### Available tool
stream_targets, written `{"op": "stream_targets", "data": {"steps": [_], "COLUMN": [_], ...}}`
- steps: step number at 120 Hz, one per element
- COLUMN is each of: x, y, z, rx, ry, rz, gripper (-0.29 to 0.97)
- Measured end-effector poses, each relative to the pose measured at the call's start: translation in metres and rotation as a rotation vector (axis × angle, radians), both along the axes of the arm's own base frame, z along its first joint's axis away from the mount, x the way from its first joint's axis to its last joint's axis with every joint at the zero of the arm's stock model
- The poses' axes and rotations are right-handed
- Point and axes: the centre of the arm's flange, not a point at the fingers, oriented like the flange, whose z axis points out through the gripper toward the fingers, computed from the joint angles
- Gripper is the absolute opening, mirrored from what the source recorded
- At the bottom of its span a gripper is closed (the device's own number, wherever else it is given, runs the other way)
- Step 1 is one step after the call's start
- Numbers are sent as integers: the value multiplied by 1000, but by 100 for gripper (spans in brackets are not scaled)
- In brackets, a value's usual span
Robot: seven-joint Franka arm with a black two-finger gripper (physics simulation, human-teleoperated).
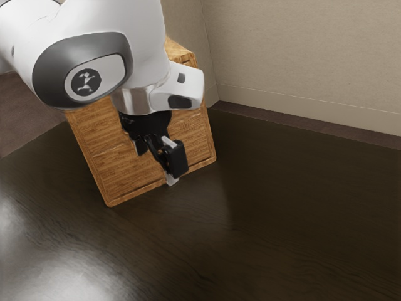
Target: Pull the drawer handle with one arm to open the drawer
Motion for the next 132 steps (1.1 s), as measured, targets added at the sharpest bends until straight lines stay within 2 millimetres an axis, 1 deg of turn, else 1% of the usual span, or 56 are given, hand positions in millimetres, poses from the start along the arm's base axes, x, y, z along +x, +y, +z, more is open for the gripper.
{"op": "stream_targets", "data": {"steps": [3, 7, 14, 22, 29, 33, 39, 45, 50, 57, 67, 78, 87, 95, 105, 119, 132], "x": [2, 5, 8, 14, 17, 21, 29, 41, 55, 76, 103, 116, 124, 129, 135, 137, 138], "y": [-1, -1, 0, 4, 9, 21, 52, 84, 102, 117, 136, 158, 174, 180, 179, 178, 179], "z": [9, 16, 15, -10, -19, -20, -16, -8, -4, 3, 7, 13, 7, -4, -16, -20, -18], "rx": [-8, -15, -20, -20, -20, -13, 2, 21, 41, 66, 95, 121, 133, 134, 130, 129, 136], "ry": [-32, -62, -84, -63, -64, -67, -77, -96, -112, -135, -148, -155, -137, -112, -90, -79, -74], "rz": [-11, -21, -34, -25, -27, -32, -24, -24, -43, -86, -146, -202, -243, -287, -348, -417, -467], "gripper": [68, 68, 68, 68, 68, 68, 68, 68, 68, 68, 68, 68, 68, 68, 68, 68, 68]}}
